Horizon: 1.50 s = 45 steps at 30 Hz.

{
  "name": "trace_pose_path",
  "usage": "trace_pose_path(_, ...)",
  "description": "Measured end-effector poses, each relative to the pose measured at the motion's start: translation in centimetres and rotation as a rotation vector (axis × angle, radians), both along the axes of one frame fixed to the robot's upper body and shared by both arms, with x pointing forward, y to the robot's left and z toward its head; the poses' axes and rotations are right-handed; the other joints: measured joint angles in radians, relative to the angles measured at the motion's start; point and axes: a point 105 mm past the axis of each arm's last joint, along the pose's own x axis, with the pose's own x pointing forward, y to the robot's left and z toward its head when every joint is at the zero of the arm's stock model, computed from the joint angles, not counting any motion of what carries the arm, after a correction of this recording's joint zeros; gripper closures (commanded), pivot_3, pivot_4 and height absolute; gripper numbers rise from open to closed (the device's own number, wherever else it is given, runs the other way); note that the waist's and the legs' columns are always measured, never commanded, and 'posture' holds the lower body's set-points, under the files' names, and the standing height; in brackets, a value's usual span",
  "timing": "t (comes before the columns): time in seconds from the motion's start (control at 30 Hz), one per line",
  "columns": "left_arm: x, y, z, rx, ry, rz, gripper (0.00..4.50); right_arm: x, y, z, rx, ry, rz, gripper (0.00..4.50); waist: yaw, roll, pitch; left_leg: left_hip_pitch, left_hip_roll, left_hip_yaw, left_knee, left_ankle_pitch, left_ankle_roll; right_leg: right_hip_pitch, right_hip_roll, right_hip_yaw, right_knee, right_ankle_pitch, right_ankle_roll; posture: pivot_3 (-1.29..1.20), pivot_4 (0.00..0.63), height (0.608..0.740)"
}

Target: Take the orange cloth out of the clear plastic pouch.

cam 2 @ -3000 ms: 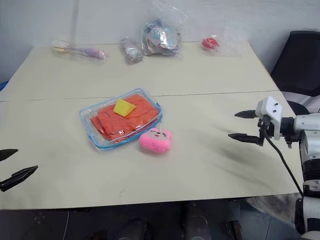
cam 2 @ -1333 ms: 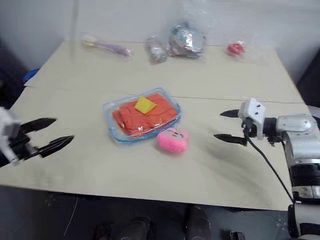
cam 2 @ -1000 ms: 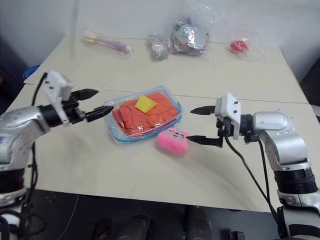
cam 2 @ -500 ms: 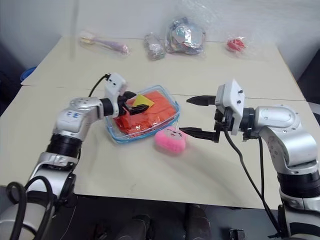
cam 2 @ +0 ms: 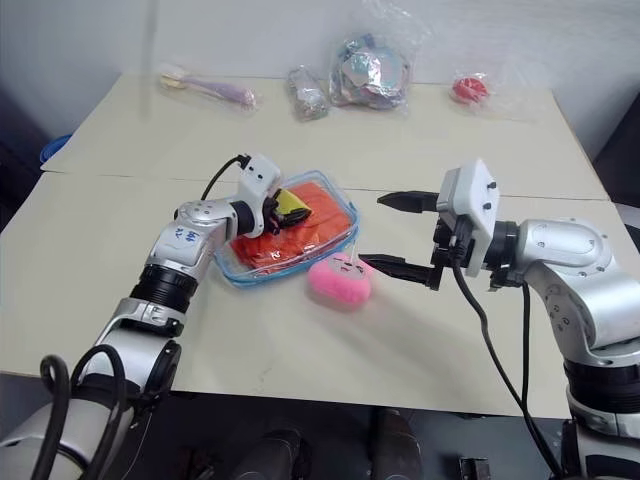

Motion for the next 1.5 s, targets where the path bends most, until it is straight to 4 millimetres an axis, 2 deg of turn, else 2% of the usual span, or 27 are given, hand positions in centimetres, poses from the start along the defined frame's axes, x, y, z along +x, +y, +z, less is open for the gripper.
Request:
trace_pose_path(0.13, -0.4, 0.5, 0.1, -0.015, -0.009, 0.006, 2.34, 0.0, -0.1, -0.2, -0.004, 0.004, -0.003, 0.0, 0.0, 0.0, 0.0, 0.0, 0.0, 0.0, 0.0, 0.0, 0.0, 0.0, 0.0, 0.0, 0.0, 0.0, 0.0, 0.0, 0.15, 0.74)
trace_pose_path(0.23, -0.9, 2.1, 0.6, -0.017, -0.023, 0.036, 2.34, 0.1, -0.2, -0.2, -0.008, -0.012, -0.008, 0.0, -0.003, 0.0, 0.0, 0.0, 0.0, 0.0, 0.0, 0.0, 0.0, -0.001, 0.0, 0.001, 0.0, 0.0, 0.0, 0.0, 0.15, 0.74)
trace_pose_path(0.27, -1.2, 3.1, 0.8, -0.033, -0.028, 0.067, 2.34, 0.2, -0.2, -0.2, -0.011, -0.014, -0.008, 0.0, -0.005, 0.0, 0.0, 0.0, 0.001, 0.0, 0.0, 0.0, 0.0, -0.001, 0.0, 0.001, 0.001, 0.0, 0.0, 0.0, 0.15, 0.74)
trace_pose_path(0.33, -1.7, 5.7, 1.4, -0.056, -0.035, 0.152, 2.34, 0.3, -0.1, -0.2, -0.017, -0.017, -0.004, 0.0, -0.008, 0.0, 0.0, 0.0, 0.001, -0.001, 0.0, 0.0, 0.0, -0.002, 0.0, 0.002, 0.001, 0.0, 0.0, 0.0, 0.15, 0.74)
trace_pose_path(0.43, -3.3, 11.5, 2.0, -0.06, -0.064, 0.334, 2.34, 0.6, 0.3, -0.2, -0.012, -0.011, 0.022, 0.0, -0.018, 0.0, 0.0, 0.001, 0.001, -0.004, -0.001, 0.0, 0.0, -0.004, 0.001, 0.006, 0.003, 0.0, 0.0, 0.0, 0.15, 0.74)
trace_pose_path(0.5, -5.0, 15.5, 1.6, -0.057, -0.061, 0.466, 2.34, 0.6, 0.8, -0.3, -0.012, -0.006, 0.051, 0.0, -0.024, 0.0, 0.0, 0.001, 0.001, -0.003, -0.001, 0.0, 0.0, -0.005, 0.0, 0.008, 0.004, 0.0, 0.0, 0.0, 0.15, 0.74)
trace_pose_path(0.67, -11.0, 25.1, -0.7, -0.031, -0.002, 0.79, 2.34, 0.6, 2.1, -0.6, -0.011, 0.016, 0.134, 0.0, -0.026, -0.001, -0.001, 0.001, 0.002, -0.002, -0.001, 0.0, 0.0, -0.008, 0.0, 0.01, 0.005, 0.0, 0.0, 0.0, 0.15, 0.74)
trace_pose_path(0.73, -13.0, 27.5, -1.7, -0.034, 0.02, 0.877, 2.34, 0.9, 2.1, -1.0, -0.012, 0.037, 0.146, 0.0, -0.021, -0.002, -0.001, 0.0, 0.002, -0.003, -0.001, 0.0, 0.0, -0.007, -0.001, 0.01, 0.005, 0.0, 0.0, 0.0, 0.15, 0.74)
trace_pose_path(0.8, -14.7, 29.1, -2.5, -0.051, 0.038, 0.933, 1.63, 1.0, 2.5, -1.2, -0.017, 0.044, 0.17, 0.0, -0.011, -0.003, -0.001, 0.0, 0.003, -0.003, 0.0, 0.0, 0.0, -0.007, -0.002, 0.01, 0.005, 0.0, 0.0, 0.0, 0.15, 0.74)
trace_pose_path(0.97, -16.4, 30.1, -4.0, -0.049, 0.056, 0.977, 0.03, 1.2, 3.2, -1.6, -0.019, 0.052, 0.208, 0.0, 0.0, -0.005, -0.002, 0.0, 0.003, -0.003, -0.001, -0.001, 0.001, -0.008, -0.002, 0.01, 0.005, 0.0, 0.0, 0.0, 0.15, 0.74)
trace_pose_path(1.1, -16.6, 29.5, -4.5, -0.057, 0.045, 0.967, 0.03, 1.4, 3.2, -1.7, -0.021, 0.061, 0.207, 0.0, -0.004, -0.005, -0.003, 0.0, 0.002, -0.002, -0.001, -0.001, 0.0, -0.008, -0.001, 0.01, 0.005, 0.0, 0.0, 0.0, 0.15, 0.74)
trace_pose_path(1.3, -17.4, 29.8, -4.3, -0.023, 0.031, 0.979, 0.03, 1.3, 3.2, -1.7, -0.023, 0.061, 0.21, 0.0, -0.011, -0.006, -0.003, 0.0, 0.002, -0.001, -0.001, -0.001, 0.0, -0.01, 0.0, 0.012, 0.006, 0.0, 0.0, 0.0, 0.15, 0.74)
trace_pose_path(1.4, -17.7, 30.2, -2.3, -0.022, -0.02, 0.964, 0.03, 1.4, 3.0, -1.7, -0.027, 0.061, 0.204, 0.0, -0.014, -0.007, -0.003, -0.002, 0.003, 0.001, -0.001, -0.001, 0.0, -0.013, 0.0, 0.013, 0.007, 0.0, -0.001, 0.0, 0.15, 0.74)
trace_pose_path(1.5, -17.9, 29.5, 1.6, -0.002, -0.1, 0.867, 0.03, 1.6, 2.4, -2.1, -0.045, 0.065, 0.176, 0.0, -0.015, -0.007, -0.003, -0.002, 0.005, 0.001, -0.001, -0.001, 0.0, -0.013, -0.001, 0.013, 0.007, 0.0, -0.001, 0.0, 0.15, 0.74)
